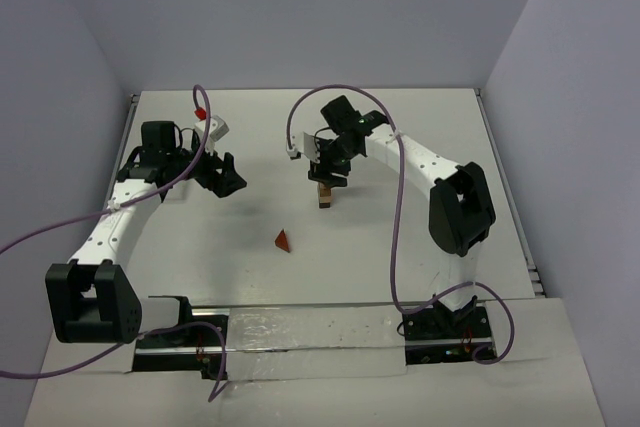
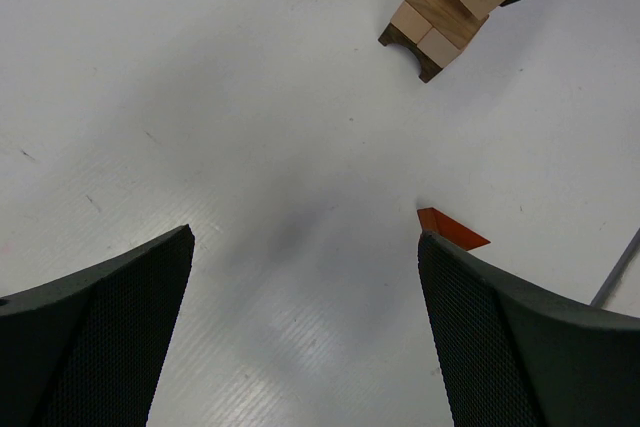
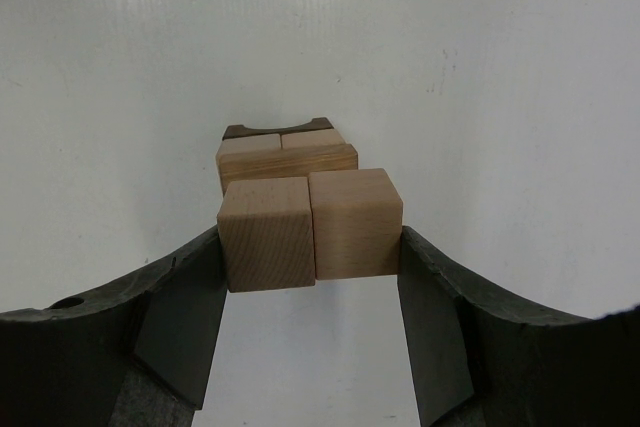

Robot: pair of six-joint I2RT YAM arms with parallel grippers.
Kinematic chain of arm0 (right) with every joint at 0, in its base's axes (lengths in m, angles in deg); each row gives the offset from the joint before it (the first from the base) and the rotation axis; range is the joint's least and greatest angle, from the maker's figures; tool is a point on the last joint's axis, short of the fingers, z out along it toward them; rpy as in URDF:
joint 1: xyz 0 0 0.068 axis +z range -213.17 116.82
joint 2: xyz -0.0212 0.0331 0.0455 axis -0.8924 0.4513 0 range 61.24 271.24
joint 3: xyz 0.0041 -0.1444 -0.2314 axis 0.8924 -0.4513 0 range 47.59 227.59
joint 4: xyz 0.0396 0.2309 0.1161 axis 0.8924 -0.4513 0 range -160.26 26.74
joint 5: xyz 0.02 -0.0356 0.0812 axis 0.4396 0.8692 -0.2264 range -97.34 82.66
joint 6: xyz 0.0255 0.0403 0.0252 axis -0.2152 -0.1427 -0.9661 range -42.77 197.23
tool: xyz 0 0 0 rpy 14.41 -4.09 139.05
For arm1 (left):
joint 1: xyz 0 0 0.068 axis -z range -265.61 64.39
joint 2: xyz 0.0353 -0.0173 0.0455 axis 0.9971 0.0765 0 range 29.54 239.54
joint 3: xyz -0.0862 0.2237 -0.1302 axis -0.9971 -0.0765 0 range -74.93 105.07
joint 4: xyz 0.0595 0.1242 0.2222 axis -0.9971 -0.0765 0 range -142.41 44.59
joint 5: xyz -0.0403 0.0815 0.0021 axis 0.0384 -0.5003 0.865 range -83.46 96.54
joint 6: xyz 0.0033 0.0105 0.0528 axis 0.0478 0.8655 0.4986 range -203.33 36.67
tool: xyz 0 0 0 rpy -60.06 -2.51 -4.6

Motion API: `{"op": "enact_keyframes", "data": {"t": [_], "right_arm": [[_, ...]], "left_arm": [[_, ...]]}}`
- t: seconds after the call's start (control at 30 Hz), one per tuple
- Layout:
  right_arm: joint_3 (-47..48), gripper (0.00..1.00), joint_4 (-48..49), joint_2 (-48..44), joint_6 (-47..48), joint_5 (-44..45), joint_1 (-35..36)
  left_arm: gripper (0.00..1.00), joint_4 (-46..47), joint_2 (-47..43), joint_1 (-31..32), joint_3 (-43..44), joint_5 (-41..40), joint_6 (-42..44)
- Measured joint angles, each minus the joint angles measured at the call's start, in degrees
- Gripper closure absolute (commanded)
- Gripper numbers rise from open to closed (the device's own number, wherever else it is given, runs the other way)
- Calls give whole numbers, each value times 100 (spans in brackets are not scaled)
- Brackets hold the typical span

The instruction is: Build the wood block tower

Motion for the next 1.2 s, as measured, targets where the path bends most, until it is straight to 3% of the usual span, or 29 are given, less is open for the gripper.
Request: {"op": "enact_keyframes", "data": {"t": [1.2], "right_arm": [[-243, 31, 204, 44, 0, 26, 3]], "left_arm": [[1, -1, 34, 0, 0, -84, 4]]}}
